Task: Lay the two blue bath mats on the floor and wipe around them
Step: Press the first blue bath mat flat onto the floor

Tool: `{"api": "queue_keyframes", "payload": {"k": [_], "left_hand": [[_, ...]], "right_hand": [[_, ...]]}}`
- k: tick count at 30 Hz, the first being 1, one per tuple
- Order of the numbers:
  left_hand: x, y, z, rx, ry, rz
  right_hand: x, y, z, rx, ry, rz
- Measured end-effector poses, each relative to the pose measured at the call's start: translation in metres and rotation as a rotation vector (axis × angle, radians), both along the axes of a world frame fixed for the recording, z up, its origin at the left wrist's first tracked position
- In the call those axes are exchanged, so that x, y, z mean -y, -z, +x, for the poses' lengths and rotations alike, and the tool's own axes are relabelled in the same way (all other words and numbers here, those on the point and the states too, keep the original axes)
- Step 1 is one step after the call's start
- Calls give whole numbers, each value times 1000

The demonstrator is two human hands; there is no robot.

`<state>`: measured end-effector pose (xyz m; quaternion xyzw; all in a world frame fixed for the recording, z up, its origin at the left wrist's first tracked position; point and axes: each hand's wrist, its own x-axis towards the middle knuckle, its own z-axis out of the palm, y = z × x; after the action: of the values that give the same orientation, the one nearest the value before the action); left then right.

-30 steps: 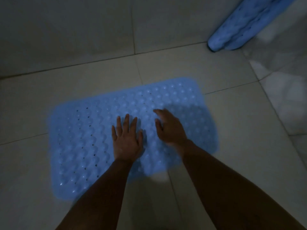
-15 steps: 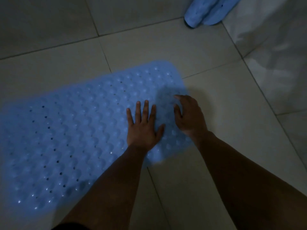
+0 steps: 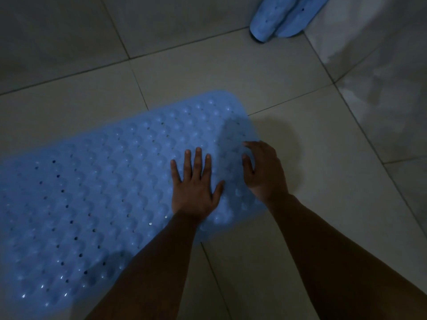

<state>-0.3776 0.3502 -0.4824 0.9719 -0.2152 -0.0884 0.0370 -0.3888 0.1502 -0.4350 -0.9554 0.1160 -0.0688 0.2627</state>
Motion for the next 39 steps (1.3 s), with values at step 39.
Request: {"api": "queue_keyframes", "payload": {"k": [39], "left_hand": [[-24, -27, 55, 103, -178, -335]], "right_hand": [[-66, 53, -7, -249, -210, -391]]}}
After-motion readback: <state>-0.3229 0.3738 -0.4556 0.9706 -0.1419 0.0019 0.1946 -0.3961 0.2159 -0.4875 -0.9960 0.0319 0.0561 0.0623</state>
